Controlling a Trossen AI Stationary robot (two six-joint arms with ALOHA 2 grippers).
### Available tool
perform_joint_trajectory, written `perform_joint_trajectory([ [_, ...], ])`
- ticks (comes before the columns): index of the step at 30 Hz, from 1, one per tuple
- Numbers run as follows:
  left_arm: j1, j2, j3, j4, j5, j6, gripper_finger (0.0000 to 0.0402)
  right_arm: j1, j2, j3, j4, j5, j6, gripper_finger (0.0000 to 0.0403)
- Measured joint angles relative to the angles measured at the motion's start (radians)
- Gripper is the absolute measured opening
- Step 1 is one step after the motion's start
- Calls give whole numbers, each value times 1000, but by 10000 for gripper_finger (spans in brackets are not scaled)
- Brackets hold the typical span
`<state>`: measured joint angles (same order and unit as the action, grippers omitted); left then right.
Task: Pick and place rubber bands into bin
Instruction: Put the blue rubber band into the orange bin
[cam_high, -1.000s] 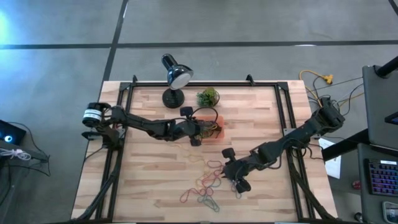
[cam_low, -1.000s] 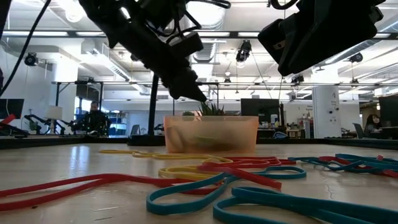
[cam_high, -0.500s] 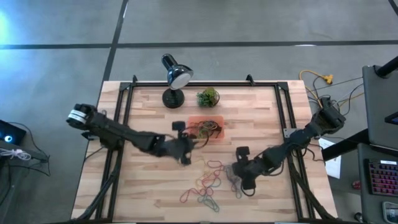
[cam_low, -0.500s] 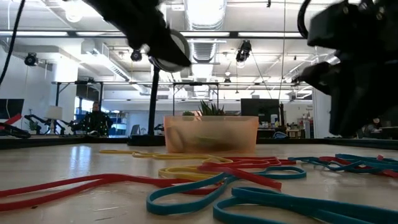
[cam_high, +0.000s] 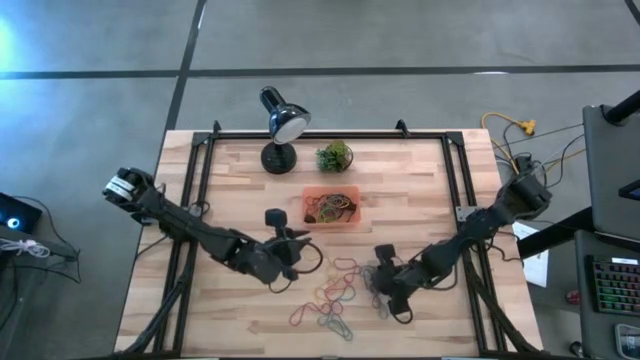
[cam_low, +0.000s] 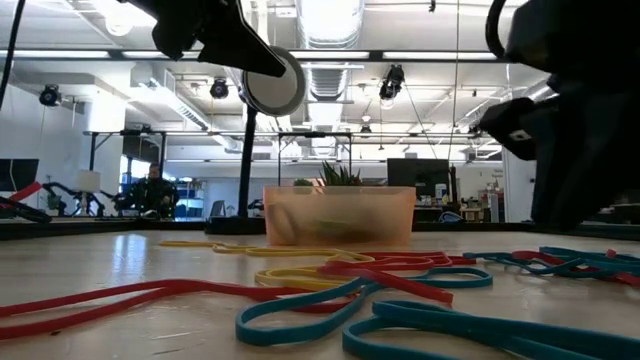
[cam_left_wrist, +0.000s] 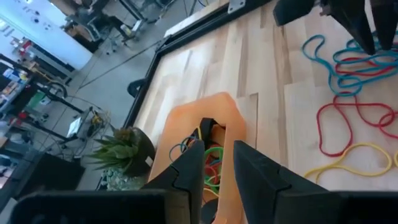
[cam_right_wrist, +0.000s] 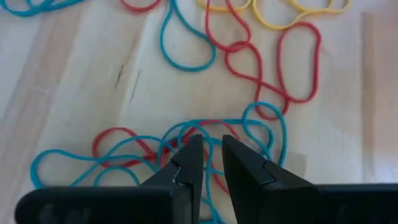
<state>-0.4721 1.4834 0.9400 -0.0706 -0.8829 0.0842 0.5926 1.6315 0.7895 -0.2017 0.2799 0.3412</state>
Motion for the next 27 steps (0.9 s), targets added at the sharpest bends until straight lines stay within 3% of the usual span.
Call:
perform_joint_trajectory([
  [22,1,1,-9,-2,0,1,70,1,83,-4,30,-17,25,54],
  [27,1,1,-9,-3,0,1,70,1,78,-4,27,-12,38,38],
])
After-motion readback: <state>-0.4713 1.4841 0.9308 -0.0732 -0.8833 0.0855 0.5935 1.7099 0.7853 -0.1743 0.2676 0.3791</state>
